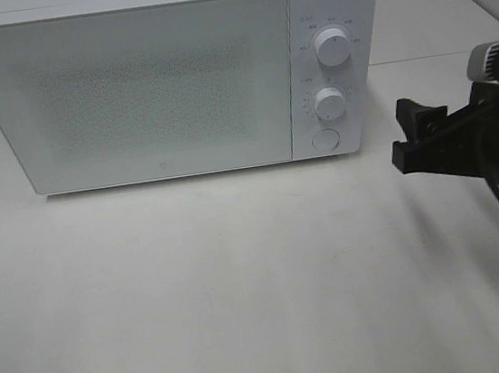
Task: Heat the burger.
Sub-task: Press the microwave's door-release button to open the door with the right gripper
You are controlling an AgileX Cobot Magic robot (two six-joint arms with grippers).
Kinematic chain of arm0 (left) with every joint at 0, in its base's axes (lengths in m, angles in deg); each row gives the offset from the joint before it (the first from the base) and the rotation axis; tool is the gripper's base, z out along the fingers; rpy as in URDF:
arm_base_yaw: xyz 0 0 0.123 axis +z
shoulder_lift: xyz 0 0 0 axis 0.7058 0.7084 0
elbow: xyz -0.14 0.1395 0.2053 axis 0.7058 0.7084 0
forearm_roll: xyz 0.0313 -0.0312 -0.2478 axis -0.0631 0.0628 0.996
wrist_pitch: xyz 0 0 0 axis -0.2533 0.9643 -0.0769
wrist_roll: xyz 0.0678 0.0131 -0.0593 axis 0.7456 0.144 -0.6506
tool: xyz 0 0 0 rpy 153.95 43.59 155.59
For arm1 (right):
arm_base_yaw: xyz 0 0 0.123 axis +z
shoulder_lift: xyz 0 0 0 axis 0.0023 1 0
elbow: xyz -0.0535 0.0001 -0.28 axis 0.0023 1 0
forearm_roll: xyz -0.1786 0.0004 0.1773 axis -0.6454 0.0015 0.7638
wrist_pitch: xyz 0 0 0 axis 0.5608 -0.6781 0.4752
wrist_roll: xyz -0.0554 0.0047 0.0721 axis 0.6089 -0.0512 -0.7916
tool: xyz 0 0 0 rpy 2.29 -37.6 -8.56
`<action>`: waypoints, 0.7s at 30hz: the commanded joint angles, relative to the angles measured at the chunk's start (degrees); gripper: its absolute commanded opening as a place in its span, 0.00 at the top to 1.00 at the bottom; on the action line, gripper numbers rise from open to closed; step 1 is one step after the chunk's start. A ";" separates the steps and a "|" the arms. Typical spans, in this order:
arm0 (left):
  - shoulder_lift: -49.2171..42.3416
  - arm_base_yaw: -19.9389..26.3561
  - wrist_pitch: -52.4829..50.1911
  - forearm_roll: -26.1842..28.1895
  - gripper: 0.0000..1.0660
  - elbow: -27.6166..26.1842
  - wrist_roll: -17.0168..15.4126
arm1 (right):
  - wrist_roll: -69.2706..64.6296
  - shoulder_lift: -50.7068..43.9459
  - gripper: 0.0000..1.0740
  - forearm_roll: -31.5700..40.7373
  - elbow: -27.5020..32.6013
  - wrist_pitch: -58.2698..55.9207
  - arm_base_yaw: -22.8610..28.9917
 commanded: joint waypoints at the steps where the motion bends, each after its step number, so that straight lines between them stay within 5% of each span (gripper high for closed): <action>1: -1.20 0.06 -0.06 0.57 0.06 0.23 -0.23 | 0.69 2.06 0.30 4.41 0.34 3.32 3.72; 11: -1.20 0.06 -0.06 0.57 0.06 0.23 -0.23 | 0.69 9.40 0.30 19.77 -2.69 6.30 17.88; 21: -1.20 0.06 -0.06 0.57 0.06 0.23 -0.23 | 0.74 12.78 0.30 22.12 -6.19 4.98 20.63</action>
